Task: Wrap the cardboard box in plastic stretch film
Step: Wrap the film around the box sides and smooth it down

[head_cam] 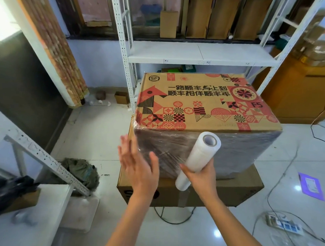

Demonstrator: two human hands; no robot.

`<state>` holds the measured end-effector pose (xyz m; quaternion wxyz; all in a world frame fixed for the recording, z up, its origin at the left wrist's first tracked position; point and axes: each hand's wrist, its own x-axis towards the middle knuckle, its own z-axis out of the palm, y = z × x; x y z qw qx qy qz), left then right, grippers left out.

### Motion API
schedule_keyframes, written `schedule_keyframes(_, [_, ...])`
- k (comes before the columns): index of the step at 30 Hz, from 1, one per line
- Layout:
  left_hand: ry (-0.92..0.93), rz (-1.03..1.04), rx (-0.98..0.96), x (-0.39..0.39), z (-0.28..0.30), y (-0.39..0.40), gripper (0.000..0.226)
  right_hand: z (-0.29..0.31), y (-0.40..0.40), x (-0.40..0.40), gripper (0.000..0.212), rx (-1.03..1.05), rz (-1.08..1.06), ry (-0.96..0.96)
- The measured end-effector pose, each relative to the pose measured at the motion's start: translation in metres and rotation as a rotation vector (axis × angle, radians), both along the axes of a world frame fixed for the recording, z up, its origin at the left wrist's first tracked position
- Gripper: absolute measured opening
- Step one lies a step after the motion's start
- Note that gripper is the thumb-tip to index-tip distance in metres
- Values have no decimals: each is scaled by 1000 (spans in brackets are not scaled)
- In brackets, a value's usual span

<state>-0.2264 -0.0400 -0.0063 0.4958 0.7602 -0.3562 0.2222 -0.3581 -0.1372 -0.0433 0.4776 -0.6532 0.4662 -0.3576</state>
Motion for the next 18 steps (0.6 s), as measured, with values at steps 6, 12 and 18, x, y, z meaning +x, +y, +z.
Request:
schedule_keyframes(6, [-1027,-142,360,22,29,-34,65,8,-4,-1,81,-11,42,-13])
schedule_keyframes(12, [-922,-99,486,55,46,-53,83,11,-3,0,80,-9,39,92])
schedule_keyframes(18, [-920,-64,466,55,43,-54,77,11,-1,-5,80,32,141,60])
